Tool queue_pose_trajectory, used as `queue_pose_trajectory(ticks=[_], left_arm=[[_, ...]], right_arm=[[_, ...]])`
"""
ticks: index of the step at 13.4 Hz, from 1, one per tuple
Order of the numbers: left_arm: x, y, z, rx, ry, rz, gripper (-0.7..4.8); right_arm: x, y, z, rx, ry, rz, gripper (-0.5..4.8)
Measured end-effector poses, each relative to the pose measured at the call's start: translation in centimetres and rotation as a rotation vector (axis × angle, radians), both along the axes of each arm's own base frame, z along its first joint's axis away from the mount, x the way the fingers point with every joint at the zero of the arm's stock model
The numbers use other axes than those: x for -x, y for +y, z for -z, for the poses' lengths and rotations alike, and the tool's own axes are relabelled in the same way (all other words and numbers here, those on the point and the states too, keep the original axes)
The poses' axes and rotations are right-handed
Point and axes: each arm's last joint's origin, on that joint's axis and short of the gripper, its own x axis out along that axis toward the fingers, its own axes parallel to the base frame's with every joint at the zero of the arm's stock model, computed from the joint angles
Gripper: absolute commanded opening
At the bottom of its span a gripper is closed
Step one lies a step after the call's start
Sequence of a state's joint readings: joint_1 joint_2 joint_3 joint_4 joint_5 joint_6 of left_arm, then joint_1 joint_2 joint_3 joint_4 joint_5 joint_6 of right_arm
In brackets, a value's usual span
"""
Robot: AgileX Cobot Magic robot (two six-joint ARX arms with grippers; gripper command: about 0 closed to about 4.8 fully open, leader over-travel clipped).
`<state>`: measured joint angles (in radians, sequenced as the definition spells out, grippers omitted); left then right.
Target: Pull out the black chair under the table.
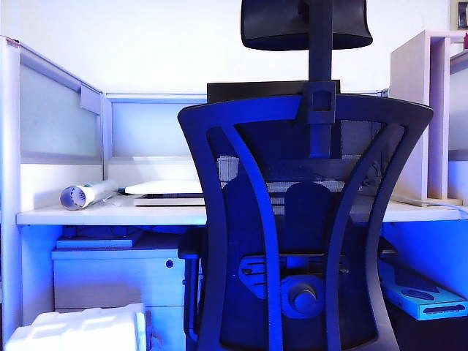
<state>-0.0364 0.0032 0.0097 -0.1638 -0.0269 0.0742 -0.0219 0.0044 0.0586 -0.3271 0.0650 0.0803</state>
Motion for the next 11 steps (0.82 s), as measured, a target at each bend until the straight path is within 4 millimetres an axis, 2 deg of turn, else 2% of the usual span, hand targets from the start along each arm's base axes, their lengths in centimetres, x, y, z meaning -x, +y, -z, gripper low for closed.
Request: queue_pose_trajectory(ticks=[4,11], left_arm=[[0.00,0.00,0.00,0.000,0.000,0.000,-0.04],[-0.04,-0.07,-0.18,0.004,-0.021,0.024,-0.04]], right_arm=[[-0.24,0.35,-0.75,-0.006,-0.090,-0.124,-0.05],[-0.24,0.38,-0.75,-0.003,-0.090,-0.137,-0.05]])
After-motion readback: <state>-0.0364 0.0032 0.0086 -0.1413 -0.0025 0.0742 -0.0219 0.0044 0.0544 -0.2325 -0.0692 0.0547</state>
